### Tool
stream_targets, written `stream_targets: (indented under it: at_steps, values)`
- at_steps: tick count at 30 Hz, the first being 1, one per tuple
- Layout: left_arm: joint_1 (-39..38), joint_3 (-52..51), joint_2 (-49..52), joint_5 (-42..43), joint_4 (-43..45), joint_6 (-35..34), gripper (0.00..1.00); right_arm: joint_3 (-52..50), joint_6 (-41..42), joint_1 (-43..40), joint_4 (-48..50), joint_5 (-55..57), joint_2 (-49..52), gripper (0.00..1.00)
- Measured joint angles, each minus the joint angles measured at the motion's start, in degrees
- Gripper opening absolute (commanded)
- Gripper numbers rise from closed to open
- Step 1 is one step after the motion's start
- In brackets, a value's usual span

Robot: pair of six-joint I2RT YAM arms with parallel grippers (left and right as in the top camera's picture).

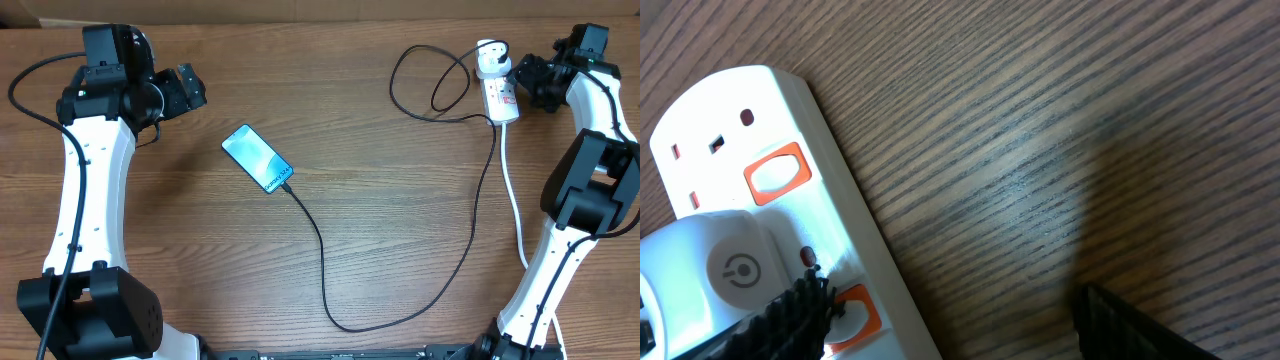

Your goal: Plug charger to phone and switch on socket

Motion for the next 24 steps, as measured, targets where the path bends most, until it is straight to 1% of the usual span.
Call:
stream_targets:
  at_steps: [24]
  values:
    - [0.0,0.0,0.0,0.0,0.02,0.0,0.99,0.81,0.52,0.61,-4.07,0.96,0.09,0.79]
